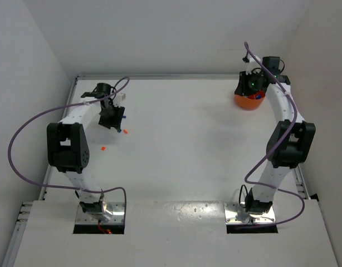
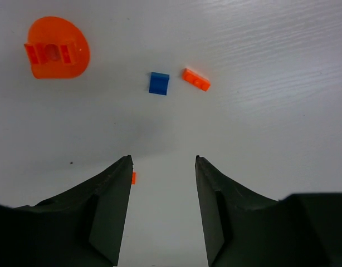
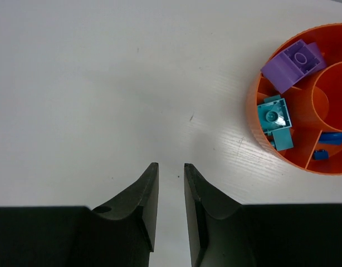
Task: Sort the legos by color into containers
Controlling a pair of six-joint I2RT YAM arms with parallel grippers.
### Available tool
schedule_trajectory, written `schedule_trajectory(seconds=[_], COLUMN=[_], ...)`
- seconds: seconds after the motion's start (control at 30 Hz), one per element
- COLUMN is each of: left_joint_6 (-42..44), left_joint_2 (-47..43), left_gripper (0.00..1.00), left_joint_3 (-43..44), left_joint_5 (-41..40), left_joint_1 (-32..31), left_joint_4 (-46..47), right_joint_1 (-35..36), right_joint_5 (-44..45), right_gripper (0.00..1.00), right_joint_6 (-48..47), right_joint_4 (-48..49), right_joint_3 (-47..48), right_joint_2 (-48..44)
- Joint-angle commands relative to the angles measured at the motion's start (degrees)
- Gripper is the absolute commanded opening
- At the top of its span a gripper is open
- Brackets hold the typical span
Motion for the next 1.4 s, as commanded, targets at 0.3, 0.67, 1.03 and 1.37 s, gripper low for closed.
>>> schedule_trajectory(seconds=[0.3, 0.67, 1.03, 1.37], left_joint_6=[0.88, 2.46, 2.99, 3.51], left_joint_2=[6.98, 12.61, 16.21, 16.75], left_gripper=[0.51, 0.50, 0.50, 0.44], left_joint_3=[2.84, 7.68, 9.96, 8.74], left_joint_5=[-3.92, -2.34, -1.81, -1.81], left_joint_1=[-0.17, -1.22, -2.28, -2.28], left_joint_4=[4.20, 4.20, 3.68, 3.68], right_joint_1=[0.37, 0.90, 0.90, 0.90], right_joint_5=[-0.75, 0.83, 1.89, 1.89], right_gripper=[0.25, 0.25, 0.25, 0.25], right_joint_6=[-1.33, -1.33, -1.33, -1.33], right_joint_4=[1.07, 1.07, 1.59, 1.59], right_joint_3=[1.46, 0.93, 0.40, 0.40], right_joint_2=[-0.37, -0.89, -0.89, -0.89])
